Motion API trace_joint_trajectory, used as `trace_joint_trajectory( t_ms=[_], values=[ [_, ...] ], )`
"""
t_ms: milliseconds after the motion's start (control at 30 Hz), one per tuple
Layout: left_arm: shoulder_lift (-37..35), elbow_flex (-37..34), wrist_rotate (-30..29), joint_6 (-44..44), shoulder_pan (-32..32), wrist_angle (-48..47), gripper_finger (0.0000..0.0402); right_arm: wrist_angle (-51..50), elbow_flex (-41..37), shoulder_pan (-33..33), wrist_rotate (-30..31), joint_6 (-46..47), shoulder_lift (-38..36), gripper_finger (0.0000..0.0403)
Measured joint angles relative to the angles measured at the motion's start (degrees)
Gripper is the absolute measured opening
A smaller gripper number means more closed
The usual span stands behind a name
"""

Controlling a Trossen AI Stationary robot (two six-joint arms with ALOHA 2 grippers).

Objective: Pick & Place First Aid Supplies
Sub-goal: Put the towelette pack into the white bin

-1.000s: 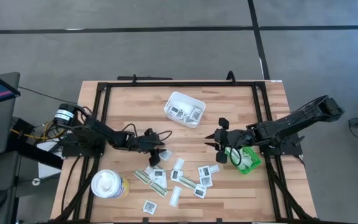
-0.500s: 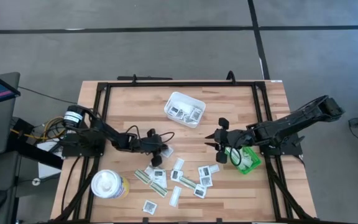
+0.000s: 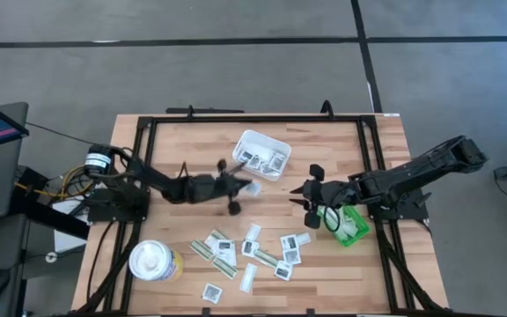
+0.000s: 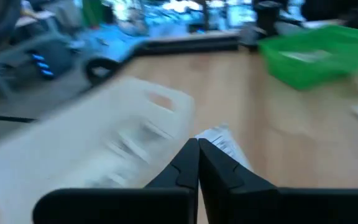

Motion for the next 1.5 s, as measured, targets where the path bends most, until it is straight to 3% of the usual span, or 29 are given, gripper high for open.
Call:
trace_joint_trajectory(
  t_ms=[200,367,733,833,1000,1333,1500],
  values=[
    [-0.04,5.13,1.14,0.45,11.57,0.27,0.0007,0.00,0.00,-1.27,-0.02,-0.08,0.00,0.0102],
    [-0.04,5.14,11.87,-6.75,19.11,-0.16,0.0013,-0.44,0.00,-1.49,-0.04,-0.46,0.00,0.0102],
    [-0.02,5.14,13.99,-7.71,19.25,-1.43,0.0079,-0.46,0.00,-1.45,-0.07,-0.59,0.00,0.0102],
    [-0.02,5.14,16.03,-9.78,17.57,-1.44,0.0100,-0.46,0.00,-1.45,-0.07,-0.58,0.00,0.0102],
    [-0.02,5.16,27.72,-12.65,10.83,-5.64,0.0109,-0.53,0.00,-1.45,-0.07,-0.59,0.00,0.0102],
    [-0.04,5.16,27.32,-12.78,-7.77,-20.49,0.0104,-0.66,0.00,-1.45,-0.09,-0.59,0.00,0.0102],
    [-0.07,5.18,26.84,-14.11,-13.90,-29.11,0.0104,-0.49,-0.01,-1.45,-0.09,-2.01,0.00,0.0102]
  ],
)
